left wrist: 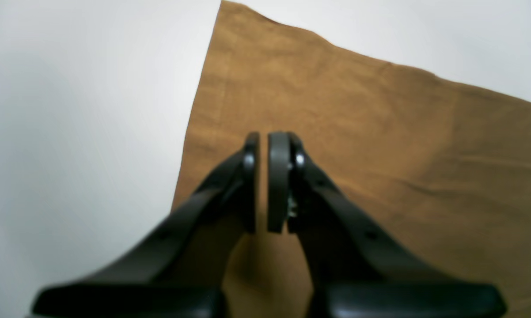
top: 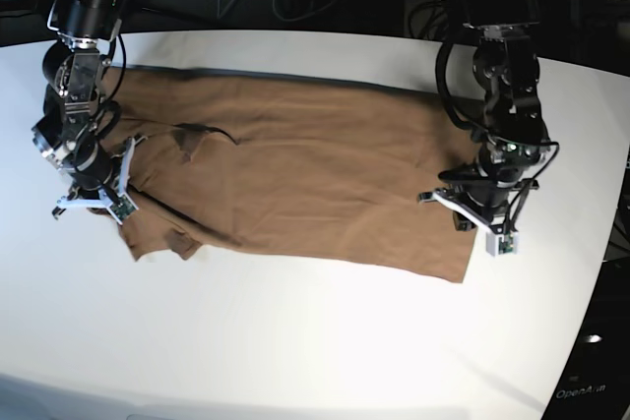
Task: Fold the T-shirt properly
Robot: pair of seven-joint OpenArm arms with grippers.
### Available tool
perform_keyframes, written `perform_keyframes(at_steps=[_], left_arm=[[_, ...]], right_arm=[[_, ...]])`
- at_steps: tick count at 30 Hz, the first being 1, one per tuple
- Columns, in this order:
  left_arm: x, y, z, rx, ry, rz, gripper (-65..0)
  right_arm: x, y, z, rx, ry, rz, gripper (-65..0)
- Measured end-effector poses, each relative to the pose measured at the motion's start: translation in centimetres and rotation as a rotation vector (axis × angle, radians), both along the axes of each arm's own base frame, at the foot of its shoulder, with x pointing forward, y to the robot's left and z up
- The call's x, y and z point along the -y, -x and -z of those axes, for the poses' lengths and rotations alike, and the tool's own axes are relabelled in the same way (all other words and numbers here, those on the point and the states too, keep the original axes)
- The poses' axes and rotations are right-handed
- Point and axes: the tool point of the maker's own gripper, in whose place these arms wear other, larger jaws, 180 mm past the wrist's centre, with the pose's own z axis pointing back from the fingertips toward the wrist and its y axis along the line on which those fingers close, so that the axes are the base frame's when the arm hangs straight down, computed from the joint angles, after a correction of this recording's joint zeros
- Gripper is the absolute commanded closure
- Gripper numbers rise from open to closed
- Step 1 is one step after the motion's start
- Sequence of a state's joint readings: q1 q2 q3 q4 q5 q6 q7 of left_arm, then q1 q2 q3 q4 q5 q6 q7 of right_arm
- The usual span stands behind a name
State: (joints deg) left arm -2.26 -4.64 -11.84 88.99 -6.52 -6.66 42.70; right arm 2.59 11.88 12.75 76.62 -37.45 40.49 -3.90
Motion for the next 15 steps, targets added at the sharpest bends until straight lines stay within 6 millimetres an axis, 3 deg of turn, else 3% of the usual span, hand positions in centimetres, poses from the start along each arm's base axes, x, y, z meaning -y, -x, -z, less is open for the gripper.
perform_keyframes(at_steps=[5,9,12,15], left_arm=[[-1.6,-2.7,0.5,-0.015,-0.010,-0.022,-3.7],[-1.6,-3.4,1.5,-0.047,0.005,-0.017,-5.1],[-2.2,-4.3,1.5,-0.060,0.003,-0.027,-17.2],[-2.8,-5.9,0.2,-0.022,-0.004,-0.038,-33.6]], right_arm=[[-0.5,-0.1,0.1,0.002,-0.009,-0.002,-0.9],[-0.6,-0.1,0.1,0.003,-0.013,-0.003,-0.9],[-0.5,0.0,0.1,0.001,-0.009,-0.002,-0.9],[-0.5,-0.1,0.1,0.002,-0.008,-0.002,-0.9]])
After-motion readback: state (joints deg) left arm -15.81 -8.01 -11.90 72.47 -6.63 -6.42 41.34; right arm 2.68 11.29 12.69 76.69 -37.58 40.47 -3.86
